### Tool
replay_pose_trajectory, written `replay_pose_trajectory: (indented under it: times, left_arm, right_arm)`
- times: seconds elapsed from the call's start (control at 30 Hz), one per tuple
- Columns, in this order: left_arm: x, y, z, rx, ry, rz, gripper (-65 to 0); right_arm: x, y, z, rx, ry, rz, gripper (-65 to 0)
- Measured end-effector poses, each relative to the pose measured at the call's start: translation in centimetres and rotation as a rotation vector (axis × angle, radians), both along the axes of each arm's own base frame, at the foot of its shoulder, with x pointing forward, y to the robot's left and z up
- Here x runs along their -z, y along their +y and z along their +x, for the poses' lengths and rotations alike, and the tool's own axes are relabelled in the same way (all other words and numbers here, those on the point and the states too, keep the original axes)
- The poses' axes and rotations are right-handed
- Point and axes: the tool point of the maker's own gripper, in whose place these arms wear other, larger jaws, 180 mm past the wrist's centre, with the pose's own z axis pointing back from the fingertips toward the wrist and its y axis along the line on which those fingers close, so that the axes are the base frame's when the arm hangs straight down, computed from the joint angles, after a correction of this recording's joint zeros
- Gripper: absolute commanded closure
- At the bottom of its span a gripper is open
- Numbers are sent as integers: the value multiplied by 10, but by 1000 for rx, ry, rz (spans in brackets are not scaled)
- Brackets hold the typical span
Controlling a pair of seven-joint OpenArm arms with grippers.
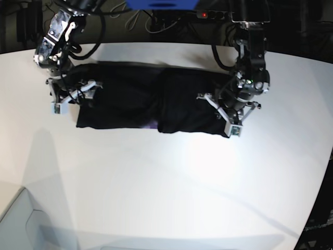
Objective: Layout the t-shirt on the table in an organized manner, then fold the t-shirt properly
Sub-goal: 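Press and adjust the folded strip with both grippers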
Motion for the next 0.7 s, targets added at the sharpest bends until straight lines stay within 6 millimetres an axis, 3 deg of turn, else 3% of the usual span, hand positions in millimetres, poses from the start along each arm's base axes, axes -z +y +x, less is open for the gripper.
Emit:
replay_pose_trajectory:
  times: [0.17,0.23,0.37,0.47,0.7]
  left_arm:
    - [0,0,0,0,0,0,-53]
    - [0,0,0,0,1,0,-53]
    - [0,0,0,-1,1,0,-53]
    - [-1,1,2,-1,6,2,-53]
    - [-2,3,5,-7,4,9,-53]
  right_arm:
    - [2,1,1,4,-8,11,-452]
    - [3,1,2,6,-12,16,-403]
    - [5,4,0,-4,2,18,-187]
    - [7,17,1,-44,13,22,0]
    - [9,33,-2,-97,16,27,0]
